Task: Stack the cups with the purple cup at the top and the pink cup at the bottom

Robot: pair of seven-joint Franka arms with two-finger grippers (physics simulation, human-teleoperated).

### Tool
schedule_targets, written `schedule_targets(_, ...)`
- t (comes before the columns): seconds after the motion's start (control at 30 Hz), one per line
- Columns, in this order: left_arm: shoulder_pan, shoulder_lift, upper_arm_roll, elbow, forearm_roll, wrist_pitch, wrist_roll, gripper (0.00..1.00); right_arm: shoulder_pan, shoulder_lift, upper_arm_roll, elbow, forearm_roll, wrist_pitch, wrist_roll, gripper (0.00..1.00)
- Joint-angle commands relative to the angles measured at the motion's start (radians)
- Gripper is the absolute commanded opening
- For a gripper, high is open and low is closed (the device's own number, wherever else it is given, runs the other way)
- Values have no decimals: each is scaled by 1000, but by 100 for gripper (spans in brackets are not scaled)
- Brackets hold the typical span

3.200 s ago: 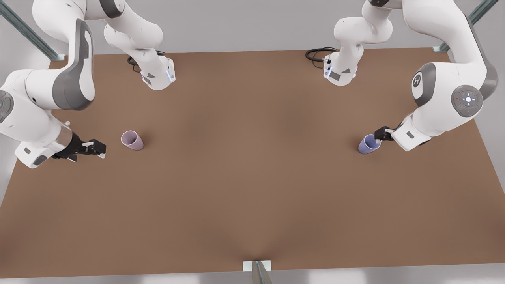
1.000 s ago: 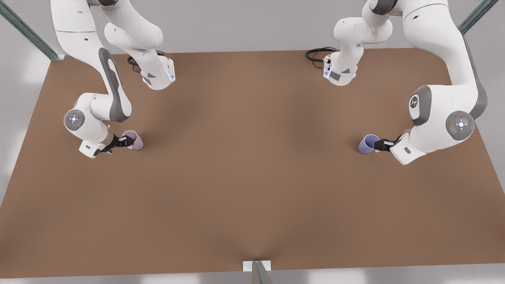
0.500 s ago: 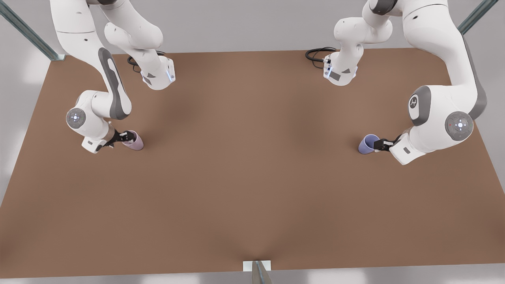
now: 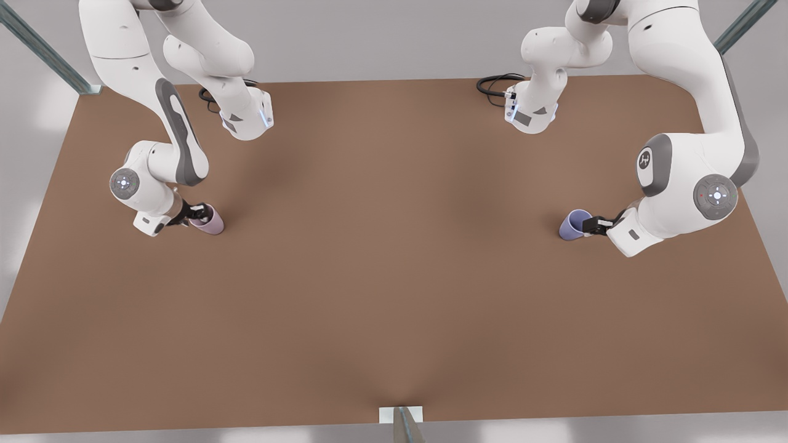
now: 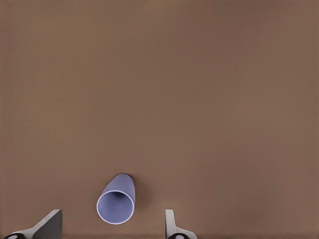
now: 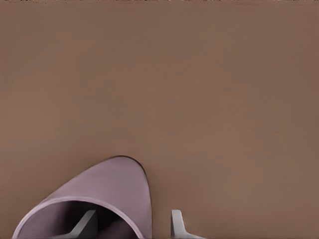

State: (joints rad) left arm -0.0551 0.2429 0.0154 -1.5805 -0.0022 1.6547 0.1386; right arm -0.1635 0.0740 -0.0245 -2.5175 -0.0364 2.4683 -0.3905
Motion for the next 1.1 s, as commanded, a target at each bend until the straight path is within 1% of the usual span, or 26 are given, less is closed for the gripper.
schedule_targets(0.0,0,0,0,0,1,0,-2,100,1,0,0,0,1,14,-18,58)
schedule_targets(0.03,0,0,0,0,1,0,-2,100,1,0,0,0,1,12,-18,54)
schedule_targets(0.07,1,1,0,0,1,2,-2,100,2,1,0,0,1,12,-18,43)
schedule_targets(0.1,0,1,0,0,1,4,-2,100,2,1,2,0,1,15,-18,34)
schedule_targets(0.13,1,1,0,0,1,5,-2,100,4,3,0,0,1,17,-18,29)
schedule_targets(0.17,1,1,0,0,1,7,-2,100,4,7,2,0,1,17,-18,22)
schedule_targets(0.3,1,1,0,0,1,4,-2,100,15,-5,2,9,1,0,-11,21)
schedule_targets(0.37,1,1,0,0,1,5,-2,100,22,-34,6,34,12,-49,-4,21)
schedule_targets(0.43,1,1,0,2,1,5,-2,100,127,-65,11,81,20,-117,128,21)
schedule_targets(0.53,1,0,0,2,1,4,-2,100,268,-46,35,183,23,-172,355,21)
schedule_targets(0.6,1,0,0,2,1,5,-2,100,361,21,78,305,69,-229,548,21)
schedule_targets(0.63,1,1,0,2,1,7,-2,100,377,66,127,376,95,-236,645,21)
schedule_targets(0.7,1,1,0,2,1,8,-2,100,378,135,255,499,174,-238,771,21)
schedule_targets(0.73,3,1,1,2,1,8,-2,100,378,194,316,584,176,-259,876,21)
schedule_targets(0.77,3,1,2,0,1,8,-2,100,449,276,344,700,174,-261,1010,21)
schedule_targets(0.87,3,12,12,2,1,10,-1,100,619,483,327,975,155,-261,1283,21)
schedule_targets(0.9,3,13,12,2,1,10,-1,100,721,552,247,1097,148,-308,1341,21)
schedule_targets(0.93,3,18,12,4,1,11,-1,100,783,622,198,1215,148,-331,1420,21)
schedule_targets(1.0,3,26,12,4,-1,20,1,100,800,704,186,1332,124,-331,1536,21)
schedule_targets(1.03,4,27,14,2,-1,28,4,100,825,757,166,1411,102,-348,1575,21)
schedule_targets(1.07,3,33,29,-3,-2,57,12,100,860,793,123,1464,104,-354,1611,21)
